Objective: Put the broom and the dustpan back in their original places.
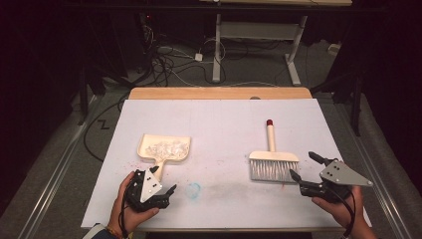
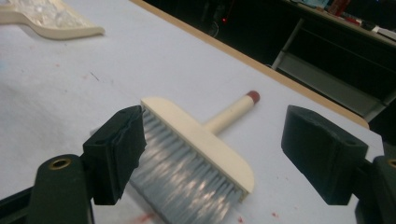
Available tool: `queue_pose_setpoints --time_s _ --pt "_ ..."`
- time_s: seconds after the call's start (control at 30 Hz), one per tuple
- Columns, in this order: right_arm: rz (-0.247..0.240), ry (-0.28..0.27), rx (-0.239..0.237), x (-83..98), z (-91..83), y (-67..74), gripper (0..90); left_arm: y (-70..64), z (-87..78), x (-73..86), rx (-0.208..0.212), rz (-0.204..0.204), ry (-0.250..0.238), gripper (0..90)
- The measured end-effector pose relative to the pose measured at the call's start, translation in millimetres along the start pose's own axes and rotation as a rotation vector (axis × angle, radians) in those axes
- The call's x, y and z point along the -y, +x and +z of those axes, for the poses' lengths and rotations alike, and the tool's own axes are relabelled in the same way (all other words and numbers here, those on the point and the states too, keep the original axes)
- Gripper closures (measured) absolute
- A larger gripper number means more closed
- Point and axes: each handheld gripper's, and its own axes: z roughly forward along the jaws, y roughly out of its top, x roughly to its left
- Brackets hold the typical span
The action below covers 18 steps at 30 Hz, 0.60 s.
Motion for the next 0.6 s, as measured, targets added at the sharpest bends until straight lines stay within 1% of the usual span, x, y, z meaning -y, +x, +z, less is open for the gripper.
queue_pose_setpoints --time_s 0.1,0.13,0.2,0.27,0.3,0.43,0.6 --pt "-0.016 0.018 0.011 7.7 -0.7 0.4 21.6 0.4 1.4 -0.4 0.003 -0.001 0.001 19.7" --pt "-0.015 0.019 0.01 10.1 -1.0 0.0 21.6 0.5 2.1 -0.8 0.003 -0.001 0.002 19.7" --pt "0.011 0.024 0.005 16.0 -1.7 -0.8 21.6 0.8 3.1 -1.3 0.004 0.002 0.005 19.7" --pt "0.009 0.031 0.011 21.2 -1.9 -0.6 21.7 1.5 4.2 -1.4 0.005 -0.006 0.006 19.7" --pt "0.016 0.043 0.011 24.4 -1.7 -0.3 21.6 2.2 5.5 -1.9 0.008 -0.015 0.005 19.7" --pt "0.006 0.08 0.028 37.3 -0.7 2.4 21.6 2.1 7.6 -3.7 0.008 -0.006 0.004 19.6" --pt "0.001 0.087 0.01 40.7 -0.6 5.4 21.6 2.1 6.5 -2.6 0.006 0.002 0.008 19.6"
